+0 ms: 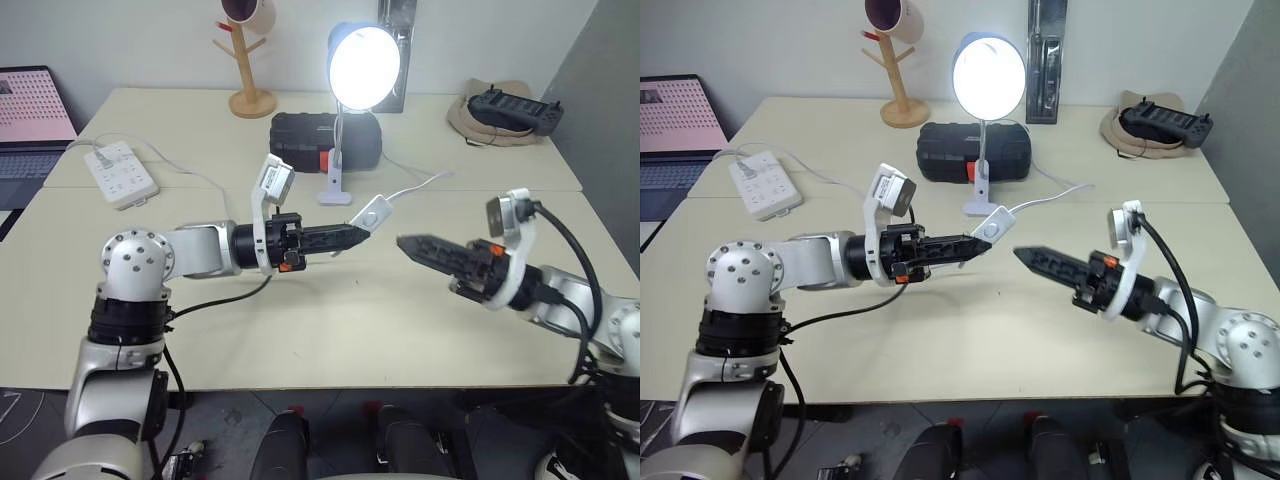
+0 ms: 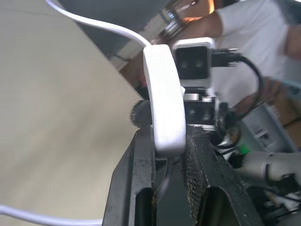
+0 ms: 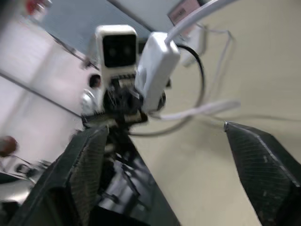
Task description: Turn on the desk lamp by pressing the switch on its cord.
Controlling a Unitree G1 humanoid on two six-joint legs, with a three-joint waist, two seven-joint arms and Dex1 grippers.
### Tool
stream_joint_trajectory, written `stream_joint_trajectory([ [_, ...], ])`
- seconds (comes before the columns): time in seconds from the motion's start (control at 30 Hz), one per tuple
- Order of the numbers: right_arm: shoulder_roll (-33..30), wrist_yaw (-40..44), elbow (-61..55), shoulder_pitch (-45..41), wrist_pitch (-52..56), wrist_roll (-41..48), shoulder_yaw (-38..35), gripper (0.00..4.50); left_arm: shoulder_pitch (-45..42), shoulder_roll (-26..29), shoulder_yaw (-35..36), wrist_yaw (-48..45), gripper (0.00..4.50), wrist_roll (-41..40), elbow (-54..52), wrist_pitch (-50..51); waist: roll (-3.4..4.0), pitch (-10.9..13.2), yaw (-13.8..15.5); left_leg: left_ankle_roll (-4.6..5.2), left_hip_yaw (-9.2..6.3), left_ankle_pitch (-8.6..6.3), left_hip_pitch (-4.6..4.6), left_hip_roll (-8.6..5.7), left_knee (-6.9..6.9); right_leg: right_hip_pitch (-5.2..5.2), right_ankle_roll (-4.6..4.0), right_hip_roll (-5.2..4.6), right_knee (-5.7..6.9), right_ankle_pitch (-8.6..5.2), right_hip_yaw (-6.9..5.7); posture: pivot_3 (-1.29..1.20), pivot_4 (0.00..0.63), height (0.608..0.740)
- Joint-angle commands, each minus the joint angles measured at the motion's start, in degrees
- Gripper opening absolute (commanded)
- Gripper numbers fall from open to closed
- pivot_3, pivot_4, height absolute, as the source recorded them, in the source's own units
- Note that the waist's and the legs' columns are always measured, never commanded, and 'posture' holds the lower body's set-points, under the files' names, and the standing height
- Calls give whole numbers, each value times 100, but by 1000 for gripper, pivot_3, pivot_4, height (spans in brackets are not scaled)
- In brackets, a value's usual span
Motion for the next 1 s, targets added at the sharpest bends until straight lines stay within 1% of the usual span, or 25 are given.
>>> stream_joint_trajectory([
  [0.03, -234, 308, -660, 133, -273, -1236, -125, 4493, -432, 365, -873, -1795, 407, 2013, 425, -1388, 0, 0, -3, 0, 2, 0, 0, 0, 0, -2, -1, 0, 1, 0, 0, 0, 150, 740],
  [0.1, -385, 314, -1114, 301, -533, -2329, 83, 4493, -703, 360, -1408, -2462, 407, 3117, 937, -2374, 1, 0, -13, 0, 7, 0, 0, 2, -3, -6, -2, 2, 0, 0, 5, 0, 150, 740],
  [0.17, -369, 236, -1457, 411, -823, -3165, 231, 4493, -974, 220, -1842, -2948, 407, 4148, 1541, -3443, 1, 0, 4, 0, 5, 0, -1, 2, -4, -10, -2, 2, 0, -1, 1, 0, 150, 740],
  [0.2, -313, 224, -1538, 443, -937, -3412, 263, 4493, -1061, 140, -1943, -3106, 407, 4472, 1778, -3797, 1, 0, 5, 0, 4, 0, -8, 3, -5, -15, -2, 3, 0, 0, 0, 0, 150, 740],
  [0.23, -161, 129, -1566, 486, -999, -3473, 249, 4493, -1148, 52, -2101, -3187, 407, 4930, 2107, -4359, 1, 0, 15, 0, 5, 0, -11, 4, -5, -16, -1, 2, -1, 0, 3, 0, 150, 740],
  [0.3, 44, 94, -1598, 681, -1206, -3911, 352, 4493, -1339, -203, -2443, -3181, 407, 5900, 2971, -5629, -1, -1, 20, 0, 6, 0, -33, 3, -2, -32, 2, 0, -4, 2, 3, 0, 150, 740],
  [0.37, 135, 74, -1592, 894, -1369, -4511, 530, 4493, -1525, -496, -2539, -3198, 407, 6399, 3694, -6338, -1, -1, 38, 0, 6, 0, -43, 1, 4, -37, -4, -1, -5, 7, 3, 0, 150, 740],
  [0.4, 219, -42, -1582, 956, -1388, -4715, 566, 4493, -1605, -623, -2495, -3271, 407, 6504, 3976, -6537, -1, -1, 41, 0, 7, 0, -45, -1, 5, -37, -5, -3, -4, 7, 2, 0, 150, 740],
  [0.47, 447, -261, -1567, 1040, -1390, -4954, 573, 4493, -1771, -863, -2366, -3360, 407, 6726, 4539, -6912, -2, 0, 31, 0, 8, 0, -59, -3, 9, -48, -10, -4, -5, 11, 3, 0, 150, 740],
  [0.57, 696, -292, -1665, 1233, -1474, -5206, 590, 4493, -1966, -1115, -2201, -3456, 407, 6937, 5177, -7274, -2, 0, 21, 1, 8, 0, -91, -3, 19, -78, -17, -5, 6, 17, 2, 0, 150, 740],
  [0.6, 751, -284, -1709, 1313, -1492, -5276, 593, 4500, -2015, -1173, -2145, -3488, 1105, 6978, 5329, -7343, -2, 0, 17, 1, 8, 0, -91, -3, 17, -78, -17, -5, 6, 17, 2, 0, 150, 740],
  [0.63, 783, -274, -1749, 1381, -1497, -5336, 593, 4500, -2052, -1216, -2094, -3542, 1141, 7003, 5445, -7393, -2, 0, 12, 1, 7, 0, -91, -2, 18, -78, -17, -4, 8, 17, 1, 0, 150, 740],
  [0.67, 812, -270, -1789, 1437, -1487, -5378, 590, 4500, -2081, -1235, -2051, -3591, 1325, 7036, 5539, -7452, -2, 0, 9, 1, 5, 0, -90, -3, 18, -77, -17, -4, 9, 17, 0, 0, 150, 740],
  [0.83, 903, -162, -1860, 1526, -1421, -5448, 489, 4500, -2228, -1178, -1784, -3866, 2498, 7241, 5822, -7647, -2, 0, -18, 2, 4, 0, -84, -2, 20, -74, -14, -1, 17, 16, 0, 0, 150, 740],
  [0.93, 862, -17, -1812, 1501, -1420, -5498, 459, 4500, -2282, -1129, -1603, -4007, 3119, 7267, 5815, -7583, -2, 0, -16, 2, 2, 1, -77, -2, 21, -71, -5, -1, 24, 11, -1, 0, 150, 740],
  [0.97, 857, 30, -1788, 1511, -1434, -5531, 450, 4500, -2265, -1080, -1533, -4088, 3249, 7252, 5751, -7537, -2, 0, -16, 2, 1, 1, -77, -2, 22, -71, -5, 0, 25, 12, -1, 0, 150, 740],
  [1.0, 835, 84, -1761, 1504, -1431, -5546, 419, 4500, -2256, -1012, -1447, -4177, 3513, 7216, 5656, -7442, -2, 0, -17, 2, 1, 1, -75, -1, 22, -71, -6, 0, 28, 12, -1, 0, 150, 740],
])
